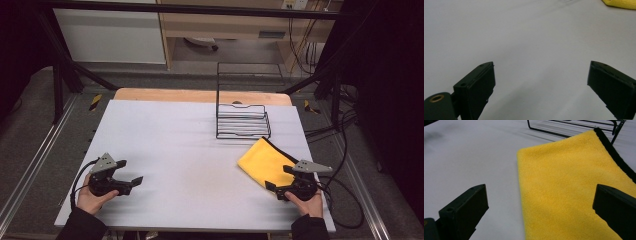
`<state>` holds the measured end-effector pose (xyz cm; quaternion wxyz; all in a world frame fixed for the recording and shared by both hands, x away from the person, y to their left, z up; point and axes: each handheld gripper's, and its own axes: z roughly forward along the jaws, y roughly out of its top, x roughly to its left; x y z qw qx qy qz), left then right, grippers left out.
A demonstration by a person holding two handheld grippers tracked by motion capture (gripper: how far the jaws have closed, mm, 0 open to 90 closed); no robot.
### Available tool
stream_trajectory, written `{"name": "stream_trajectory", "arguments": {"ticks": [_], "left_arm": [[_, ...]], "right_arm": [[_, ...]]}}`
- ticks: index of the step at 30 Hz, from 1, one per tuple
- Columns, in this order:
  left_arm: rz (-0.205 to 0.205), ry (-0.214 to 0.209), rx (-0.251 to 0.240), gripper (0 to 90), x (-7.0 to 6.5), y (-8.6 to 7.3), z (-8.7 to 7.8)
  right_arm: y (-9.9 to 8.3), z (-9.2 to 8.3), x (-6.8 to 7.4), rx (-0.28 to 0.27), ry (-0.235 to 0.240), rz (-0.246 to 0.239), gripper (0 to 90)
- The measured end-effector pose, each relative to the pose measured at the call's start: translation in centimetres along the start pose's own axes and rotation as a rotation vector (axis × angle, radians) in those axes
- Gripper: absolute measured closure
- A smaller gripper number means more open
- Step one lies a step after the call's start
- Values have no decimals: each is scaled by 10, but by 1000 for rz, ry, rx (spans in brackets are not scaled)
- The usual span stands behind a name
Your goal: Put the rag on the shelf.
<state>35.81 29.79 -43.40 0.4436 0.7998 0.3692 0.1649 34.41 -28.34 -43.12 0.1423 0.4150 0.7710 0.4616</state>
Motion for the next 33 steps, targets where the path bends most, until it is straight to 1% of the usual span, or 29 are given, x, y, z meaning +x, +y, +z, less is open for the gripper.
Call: {"name": "stream_trajectory", "arguments": {"ticks": [5, 6, 9, 10, 12, 16, 18, 20, 25, 27, 28, 29, 30, 31, 33], "left_arm": [[2, 2, 6, 75, 0, 0, 0], [-4, -1, 4, 75, -1, 0, 0], [-1, -1, 12, 73, -1, -1, 1], [3, 2, 17, 72, -1, -1, 1], [0, 3, 23, 72, -1, -2, 1], [-8, 4, 18, 73, 0, -2, 1], [-2, 7, 22, 74, -1, -2, 1], [-3, 6, 25, 76, -2, -2, 2], [0, 8, 23, 82, -3, -2, 2], [12, 11, 26, 84, -3, -1, 2], [11, 15, 29, 84, -3, -1, 2], [11, 15, 29, 84, -3, -1, 2], [9, 17, 28, 84, -3, -2, 2], [9, 17, 28, 85, -3, -2, 2], [9, 19, 29, 86, -3, -2, 2]], "right_arm": [[1, -2, 0, -7, -7, 0, 7], [1, -2, 1, -3, -8, 0, 9], [1, -1, 3, 3, -16, -12, 24], [2, 0, 4, 7, -21, -9, 28], [3, 1, 5, 18, -30, -19, 44], [7, 1, 10, 27, -39, -36, 92], [8, 2, 12, 29, -39, -45, 132], [9, 4, 14, 46, -40, -69, 184], [9, 13, 22, 98, -47, -119, 359], [9, 18, 25, 120, -51, -133, 424], [9, 21, 26, 134, -58, -140, 457], [9, 21, 26, 134, -58, -140, 457], [8, 27, 27, 159, -73, -159, 510], [7, 29, 28, 171, -78, -162, 533], [6, 33, 28, 187, -94, -184, 558]]}}
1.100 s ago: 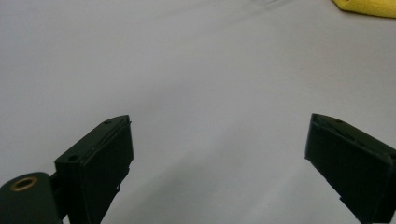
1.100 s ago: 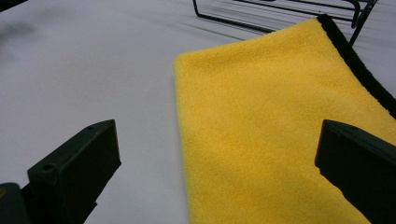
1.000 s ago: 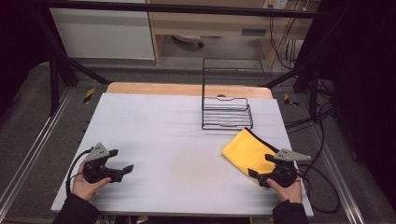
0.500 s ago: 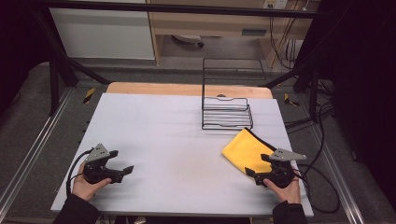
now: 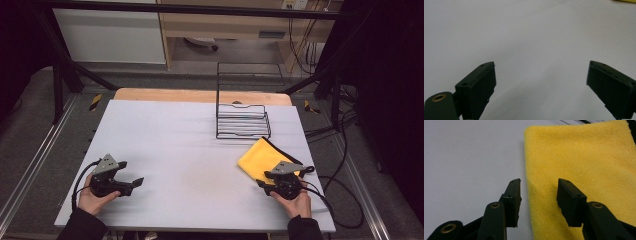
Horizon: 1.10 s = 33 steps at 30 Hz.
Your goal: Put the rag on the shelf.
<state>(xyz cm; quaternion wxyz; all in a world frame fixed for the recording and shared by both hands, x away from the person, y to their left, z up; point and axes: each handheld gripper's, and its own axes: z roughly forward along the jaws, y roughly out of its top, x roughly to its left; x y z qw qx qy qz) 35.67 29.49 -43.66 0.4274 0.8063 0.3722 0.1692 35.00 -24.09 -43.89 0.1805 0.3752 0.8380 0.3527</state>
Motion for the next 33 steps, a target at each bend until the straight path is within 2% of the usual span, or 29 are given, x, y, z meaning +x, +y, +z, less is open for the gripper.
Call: {"name": "stream_trajectory", "arguments": {"ticks": [6, 12, 17, 20, 22, 25, 33], "left_arm": [[-1, 4, -3, 91, 0, 0, 0], [1, 5, -2, 94, 0, 0, 0], [1, 4, -3, 95, 0, 0, 0], [-2, 6, -1, 96, 1, 0, 0], [-1, 7, 0, 98, 1, 0, 0], [-2, 8, -2, 98, 1, 0, 0], [-4, 12, 1, 100, 1, 1, 0]], "right_arm": [[-1, 8, 1, 37, -46, -48, 655], [1, 8, -2, 46, -44, -67, 774], [4, 4, -6, 33, -24, -22, 827], [8, -3, -5, 3, -27, -10, 830], [13, -7, -2, -20, -21, 1, 831], [18, -9, 4, -39, 17, 32, 831], [35, 0, 29, -62, 86, 109, 831]]}}
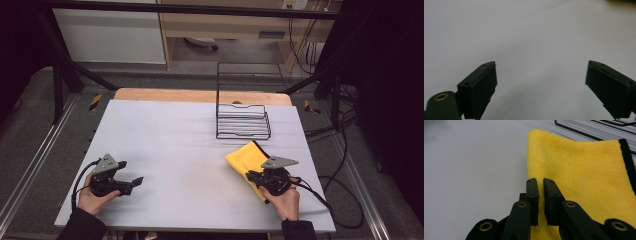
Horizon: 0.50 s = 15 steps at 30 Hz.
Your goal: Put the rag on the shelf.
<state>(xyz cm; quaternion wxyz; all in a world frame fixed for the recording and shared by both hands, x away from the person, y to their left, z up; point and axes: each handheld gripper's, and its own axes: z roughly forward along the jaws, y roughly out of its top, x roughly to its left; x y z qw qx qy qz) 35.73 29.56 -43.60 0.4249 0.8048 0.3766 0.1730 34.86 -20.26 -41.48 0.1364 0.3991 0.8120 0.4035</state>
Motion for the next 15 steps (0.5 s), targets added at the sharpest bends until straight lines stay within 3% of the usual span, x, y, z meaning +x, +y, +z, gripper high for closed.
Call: {"name": "stream_trajectory", "arguments": {"ticks": [8, 15], "left_arm": [[-1, 2, 3, 101, -1, 0, 0], [10, 7, 12, 101, -2, 1, 2]], "right_arm": [[10, 23, 31, 10, 54, 31, 831], [13, 48, 51, 35, 65, 21, 828]]}}
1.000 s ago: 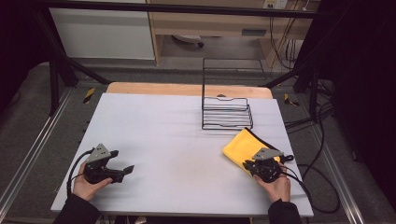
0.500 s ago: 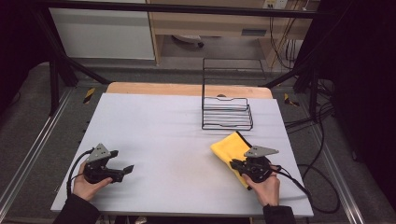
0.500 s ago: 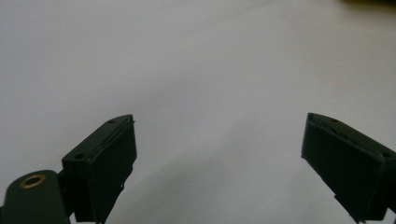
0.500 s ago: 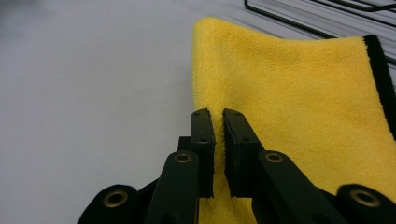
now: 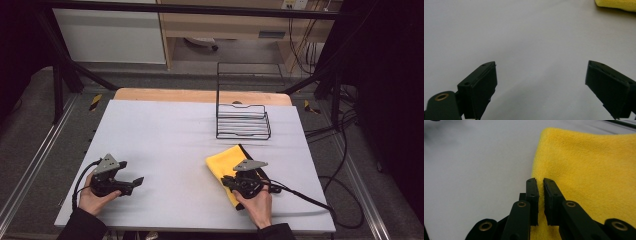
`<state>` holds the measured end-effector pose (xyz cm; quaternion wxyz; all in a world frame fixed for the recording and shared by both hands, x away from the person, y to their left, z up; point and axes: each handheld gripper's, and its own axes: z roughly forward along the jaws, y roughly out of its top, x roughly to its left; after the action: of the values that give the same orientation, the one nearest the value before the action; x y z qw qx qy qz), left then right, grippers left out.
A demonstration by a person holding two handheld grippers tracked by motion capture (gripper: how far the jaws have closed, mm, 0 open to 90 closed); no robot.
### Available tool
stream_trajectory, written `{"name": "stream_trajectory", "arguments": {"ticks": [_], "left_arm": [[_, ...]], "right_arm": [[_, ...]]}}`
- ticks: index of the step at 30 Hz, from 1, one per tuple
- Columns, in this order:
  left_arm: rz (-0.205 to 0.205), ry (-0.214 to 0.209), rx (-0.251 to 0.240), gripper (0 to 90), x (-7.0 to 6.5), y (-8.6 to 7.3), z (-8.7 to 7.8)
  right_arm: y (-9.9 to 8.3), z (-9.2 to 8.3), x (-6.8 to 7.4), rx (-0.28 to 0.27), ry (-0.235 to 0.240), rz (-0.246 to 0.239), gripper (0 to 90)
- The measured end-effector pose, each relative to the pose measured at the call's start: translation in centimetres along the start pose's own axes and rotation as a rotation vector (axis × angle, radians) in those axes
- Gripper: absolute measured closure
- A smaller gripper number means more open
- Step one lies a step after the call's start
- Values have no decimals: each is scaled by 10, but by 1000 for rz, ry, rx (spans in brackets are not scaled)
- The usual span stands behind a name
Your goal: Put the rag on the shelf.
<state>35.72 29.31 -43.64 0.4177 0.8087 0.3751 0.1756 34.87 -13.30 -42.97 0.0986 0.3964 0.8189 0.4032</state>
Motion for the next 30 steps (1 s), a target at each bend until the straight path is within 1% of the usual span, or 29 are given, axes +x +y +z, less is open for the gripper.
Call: {"name": "stream_trajectory", "arguments": {"ticks": [2, 4, 6, 7, 8, 9, 10, 11, 12, 14, 15, 16, 17, 18, 19, 21, 22, 23, 25, 26, 28, 29, 30], "left_arm": [[-1, 1, 1, 101, 0, 0, 0], [0, 1, -1, 102, 0, 0, 0], [-2, 1, -2, 102, 0, 0, 0], [0, 2, -1, 102, 1, 0, 0], [-4, 2, -1, 102, 1, 0, 0], [-5, 1, -1, 103, 1, 0, 0], [-6, 0, -2, 103, 1, 1, 0], [-8, 0, -4, 103, 1, 1, 0], [-7, -1, -6, 104, 0, 1, 0], [-8, -3, -4, 104, 0, 1, 1], [-8, -4, -2, 104, -1, 1, 1], [-6, -4, 0, 104, -1, 1, 2], [-7, -5, 1, 104, -1, 1, 2], [-1, -5, 6, 104, -1, 1, 3], [-2, -5, 8, 104, -2, 2, 3], [1, -6, 8, 104, -3, 3, 4], [1, -6, 8, 105, -3, 3, 4], [0, -7, 8, 105, -3, 3, 4], [1, -7, 11, 105, -3, 2, 5], [0, -8, 12, 105, -3, 2, 4], [-2, -8, 10, 105, -3, 2, 4], [-3, -9, 9, 106, -3, 1, 3], [-4, -9, 9, 106, -3, 1, 3]], "right_arm": [[0, 7, 2, 19, -3, 5, 815], [-2, 10, 1, 25, 6, 12, 763], [-1, 9, 1, 11, 28, 4, 692], [-1, 9, 1, 11, 28, 4, 692], [3, 3, -3, -8, 39, -25, 605], [5, -2, -5, -15, 35, -37, 554], [6, -6, -9, -33, 19, -53, 505], [6, -6, -9, -33, 19, -53, 505], [6, -17, -22, -40, -21, -49, 473], [1, -28, -40, -50, -62, -15, 469], [1, -28, -40, -50, -62, -15, 469], [-6, -36, -58, -39, -109, 7, 470], [-6, -36, -58, -39, -109, 7, 470], [-15, -40, -75, -15, -133, 29, 470], [-19, -41, -81, -7, -140, 51, 476], [-27, -41, -92, 15, -145, 75, 482], [-27, -41, -92, 15, -145, 75, 482], [-31, -41, -98, 38, -140, 89, 494], [-33, -40, -101, 44, -119, 106, 515], [-33, -40, -101, 44, -119, 106, 515], [-35, -38, -104, 60, -90, 132, 546], [-35, -37, -104, 61, -83, 144, 552], [-35, -37, -104, 61, -83, 144, 552]]}}
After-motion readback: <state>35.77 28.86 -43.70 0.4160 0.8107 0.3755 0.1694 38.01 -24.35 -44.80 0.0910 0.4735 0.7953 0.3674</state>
